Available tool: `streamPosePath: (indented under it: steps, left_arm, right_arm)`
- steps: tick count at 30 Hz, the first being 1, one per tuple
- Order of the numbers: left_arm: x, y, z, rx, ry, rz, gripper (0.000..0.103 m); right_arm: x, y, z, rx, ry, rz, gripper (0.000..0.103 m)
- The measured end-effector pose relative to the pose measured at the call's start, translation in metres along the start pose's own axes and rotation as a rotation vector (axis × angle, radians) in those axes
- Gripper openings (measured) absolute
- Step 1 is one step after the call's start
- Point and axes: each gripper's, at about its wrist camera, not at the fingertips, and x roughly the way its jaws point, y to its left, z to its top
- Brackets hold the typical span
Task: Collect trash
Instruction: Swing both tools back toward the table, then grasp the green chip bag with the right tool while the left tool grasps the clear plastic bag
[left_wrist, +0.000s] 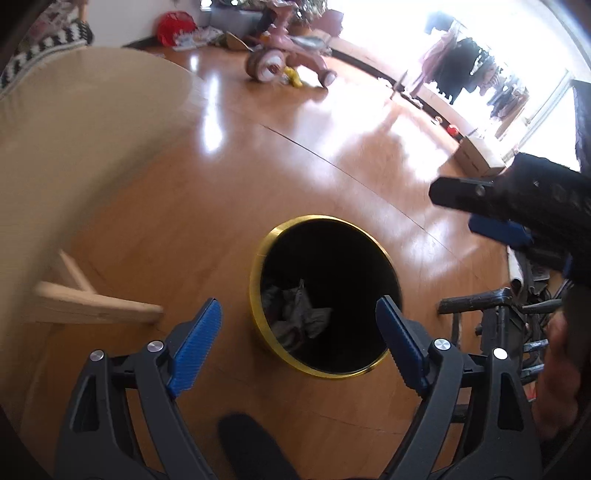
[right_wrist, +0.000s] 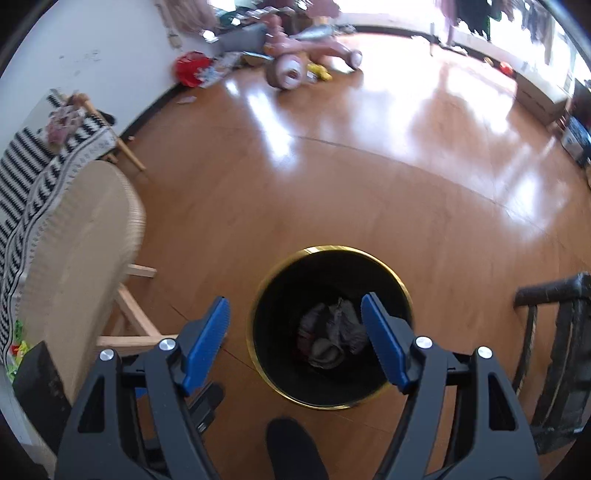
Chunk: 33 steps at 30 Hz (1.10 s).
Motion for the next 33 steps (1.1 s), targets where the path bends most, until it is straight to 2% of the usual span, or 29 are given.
streamPosePath:
  steps: [4,6,10,14,17,22,27,33]
  left_arm:
    - [-0.064,0.048,-0.009,0.002,-0.048,0.053,0.09]
    - [-0.105,0.079,-0.019,0.008,-0.09,0.109,0.091]
    - [-0.183,0.148,-0.049,-0.018,-0.148,0.231,0.091]
    - [-0.265,0.23,-0.096,-0.127,-0.213,0.373,0.091]
    - [-0.309,0.281,-0.13,-0.241,-0.267,0.441,0.092]
    - [-0.366,0.346,-0.181,-0.437,-0.342,0.488,0.092]
    - [-0.392,0.393,-0.205,-0.524,-0.352,0.547,0.092]
    - [-0.402,0.441,-0.212,-0.568,-0.36,0.6,0.092]
  right_arm:
    - [-0.011,0.06,-0.003,-0.088,-0.033,0.076,0.076]
    - [-0.016,0.095,-0.007,-0.136,-0.037,0.124,0.076]
    - [-0.033,0.191,-0.027,-0.291,-0.068,0.233,0.077]
    - [-0.045,0.281,-0.059,-0.412,-0.059,0.359,0.077]
    - [-0.051,0.345,-0.087,-0.488,-0.057,0.438,0.077]
    - [-0.047,0.436,-0.133,-0.632,-0.045,0.504,0.077]
    - [-0.029,0.489,-0.165,-0.68,-0.01,0.526,0.077]
    - [0.004,0.524,-0.173,-0.653,0.048,0.545,0.077]
